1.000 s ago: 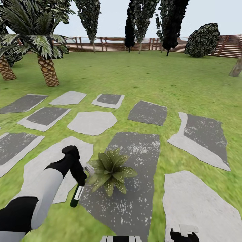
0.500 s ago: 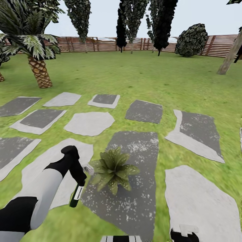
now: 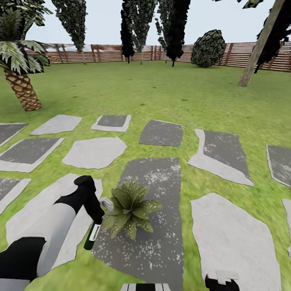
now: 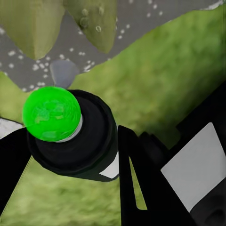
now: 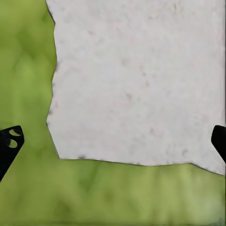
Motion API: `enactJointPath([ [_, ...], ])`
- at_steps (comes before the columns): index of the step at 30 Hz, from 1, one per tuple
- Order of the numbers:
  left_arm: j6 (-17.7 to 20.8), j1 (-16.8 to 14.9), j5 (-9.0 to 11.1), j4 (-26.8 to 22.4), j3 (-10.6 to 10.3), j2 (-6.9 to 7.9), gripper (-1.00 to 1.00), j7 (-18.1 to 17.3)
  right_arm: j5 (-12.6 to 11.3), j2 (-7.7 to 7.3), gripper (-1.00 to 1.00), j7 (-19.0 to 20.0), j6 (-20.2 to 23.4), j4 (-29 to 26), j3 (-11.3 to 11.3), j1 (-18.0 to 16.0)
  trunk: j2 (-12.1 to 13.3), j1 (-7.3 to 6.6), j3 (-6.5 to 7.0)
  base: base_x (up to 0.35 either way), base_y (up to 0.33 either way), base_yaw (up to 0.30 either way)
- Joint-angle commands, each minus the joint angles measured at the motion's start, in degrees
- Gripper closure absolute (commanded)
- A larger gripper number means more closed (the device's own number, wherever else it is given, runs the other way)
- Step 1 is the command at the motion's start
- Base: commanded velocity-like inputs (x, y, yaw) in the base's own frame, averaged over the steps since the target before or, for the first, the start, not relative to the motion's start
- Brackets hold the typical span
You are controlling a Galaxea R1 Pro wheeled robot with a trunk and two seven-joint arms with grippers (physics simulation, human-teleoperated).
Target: Pick up the pesticide atomizer in the garden and spray insectifuge to fully cover both potted plants in the garden.
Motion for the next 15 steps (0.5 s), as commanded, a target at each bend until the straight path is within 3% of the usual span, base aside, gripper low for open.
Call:
enactJointPath([
  [1,0.58,-0.01,-0.34,-0.09,-0.14,0.11,1.0,-0.49,0.6,0.0,-1.0,-0.2,-0.18,0.09,-0.41,-0.05,-0.02,-0.01,-0.05,0.0,0.0,-0.042],
  [6,0.36,0.44,-0.42,0.19,-0.1,0.36,1.0,-0.49,0.6,0.06,-1.0,-0.2,-0.17,0.09,-0.44,-0.05,-0.02,-0.01,-0.05,0.0,0.0,-0.027],
  [15,0.22,3.68,-0.71,0.35,0.06,1.87,1.0,-0.49,0.6,0.02,-1.0,-0.2,-0.18,0.09,-0.48,-0.05,-0.02,-0.01,-0.05,0.0,0.0,-0.235],
])
